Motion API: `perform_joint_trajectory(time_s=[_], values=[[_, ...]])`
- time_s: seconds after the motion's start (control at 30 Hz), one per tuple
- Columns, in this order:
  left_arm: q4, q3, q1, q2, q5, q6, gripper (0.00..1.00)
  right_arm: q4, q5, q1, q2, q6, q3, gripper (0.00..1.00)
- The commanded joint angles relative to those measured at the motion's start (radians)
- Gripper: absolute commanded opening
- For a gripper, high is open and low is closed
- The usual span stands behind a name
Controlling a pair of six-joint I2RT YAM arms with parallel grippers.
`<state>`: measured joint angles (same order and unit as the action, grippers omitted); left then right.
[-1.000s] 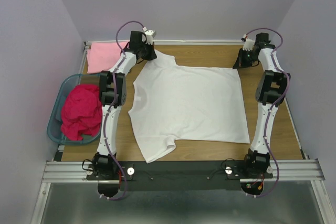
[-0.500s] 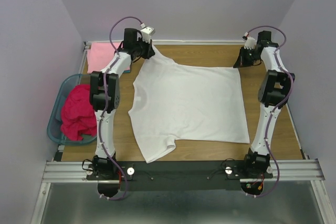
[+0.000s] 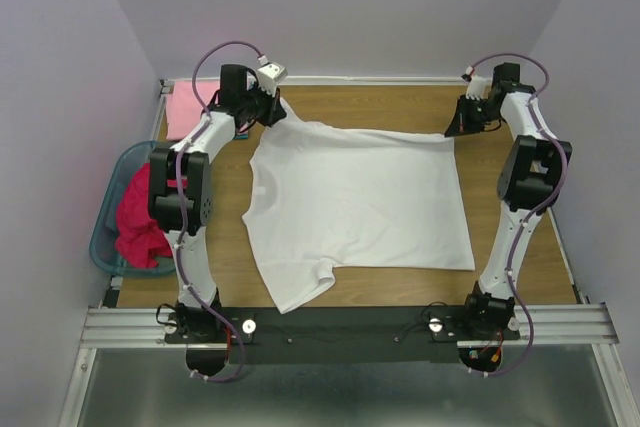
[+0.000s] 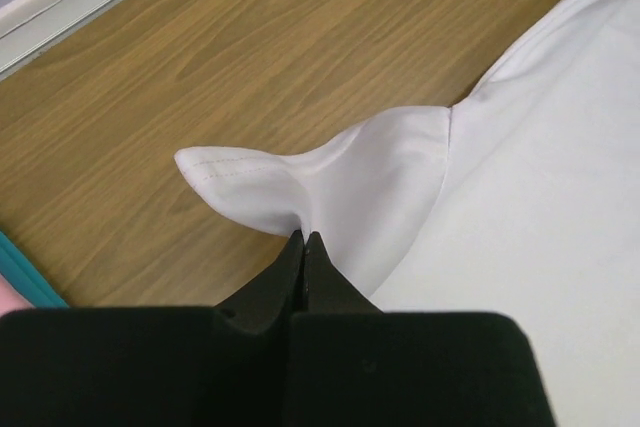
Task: Fold and stack the t-shirts
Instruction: Fold the tshirt
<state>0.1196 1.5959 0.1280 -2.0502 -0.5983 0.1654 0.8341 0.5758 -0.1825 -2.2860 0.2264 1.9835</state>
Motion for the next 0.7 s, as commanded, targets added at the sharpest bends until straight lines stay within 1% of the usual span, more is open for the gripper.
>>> perform_joint_trajectory(time_s=[0.0,0.3,0.47,0.67], values=[[-0.026,-0.066,-0.004,0.091,-0.038,0.054,0.0,0.016,0.027,0.0,0.086,0.034,-0.052,0.01],[-0.026,-0.293,-0.004,0.241,-0.038,0.134,0.0,0.03,0.015,-0.002,0.174,0.085,-0.169,0.01],[-0.012,-0.366,-0.002,0.295,-0.038,0.186,0.0,0.033,0.009,-0.002,0.223,0.12,-0.27,0.01],[0.017,-0.435,0.015,0.311,-0.017,0.259,0.0,0.033,-0.011,-0.002,0.246,0.16,-0.354,0.01]])
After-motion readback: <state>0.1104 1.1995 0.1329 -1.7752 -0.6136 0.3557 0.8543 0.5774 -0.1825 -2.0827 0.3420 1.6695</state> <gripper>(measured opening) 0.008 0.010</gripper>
